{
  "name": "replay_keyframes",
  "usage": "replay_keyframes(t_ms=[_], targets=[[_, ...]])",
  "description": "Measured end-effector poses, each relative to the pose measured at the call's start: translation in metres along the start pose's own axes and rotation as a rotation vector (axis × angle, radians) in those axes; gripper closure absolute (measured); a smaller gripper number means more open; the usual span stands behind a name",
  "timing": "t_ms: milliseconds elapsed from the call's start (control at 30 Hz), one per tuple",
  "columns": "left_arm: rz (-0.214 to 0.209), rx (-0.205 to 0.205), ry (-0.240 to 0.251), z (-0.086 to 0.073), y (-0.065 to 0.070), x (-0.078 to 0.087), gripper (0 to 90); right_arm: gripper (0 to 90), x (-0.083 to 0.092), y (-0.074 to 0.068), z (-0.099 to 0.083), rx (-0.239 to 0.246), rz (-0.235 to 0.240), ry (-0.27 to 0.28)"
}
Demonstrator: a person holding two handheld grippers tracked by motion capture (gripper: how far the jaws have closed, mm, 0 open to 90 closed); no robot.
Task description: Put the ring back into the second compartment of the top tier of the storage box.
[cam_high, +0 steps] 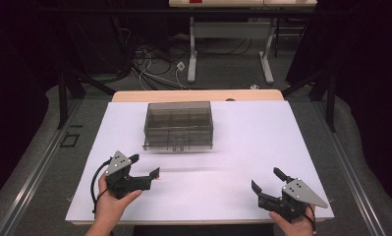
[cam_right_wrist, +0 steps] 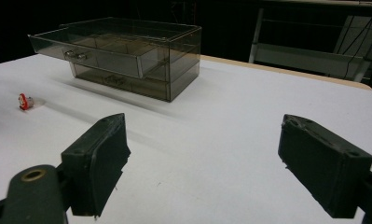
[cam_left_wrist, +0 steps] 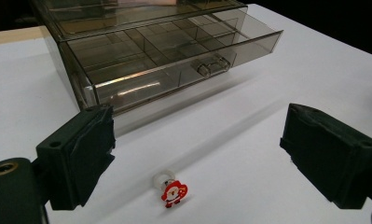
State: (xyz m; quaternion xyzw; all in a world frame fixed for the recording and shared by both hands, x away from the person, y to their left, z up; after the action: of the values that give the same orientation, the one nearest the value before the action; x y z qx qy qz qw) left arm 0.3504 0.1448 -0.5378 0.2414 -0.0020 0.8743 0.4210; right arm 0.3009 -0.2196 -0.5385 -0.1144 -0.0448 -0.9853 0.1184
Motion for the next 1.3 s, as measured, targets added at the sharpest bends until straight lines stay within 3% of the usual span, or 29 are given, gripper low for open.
replay_keyframes(t_ms=[133, 533, 1300], targets=[[0.018, 0.001, -0.013, 0.000, -0.003, -0.003, 15.4, 15.0, 0.000, 0.000, 0.000, -0.002, 0.003, -0.001], [0.030, 0.025, -0.022, -0.002, -0.010, -0.011, 16.0, 15.0, 0.000, 0.000, 0.000, 0.006, 0.005, -0.004], [0.063, 0.069, -0.101, -0.023, -0.022, -0.019, 19.7, 15.0, 0.000, 0.000, 0.000, 0.011, 0.013, -0.007]])
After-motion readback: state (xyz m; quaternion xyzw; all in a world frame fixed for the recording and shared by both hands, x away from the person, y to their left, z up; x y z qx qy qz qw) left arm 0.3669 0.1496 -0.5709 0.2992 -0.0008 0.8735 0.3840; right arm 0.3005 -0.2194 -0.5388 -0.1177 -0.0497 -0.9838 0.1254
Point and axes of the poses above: each handheld gripper's, and its own axes: x roughly backward along the jaws, z roughly out of its top, y roughly to its right, the point moved 9 cm from there along -x, roughly forward along the jaws, and after that the axes turned 12 degrees about -z, right-handed, at the moved point
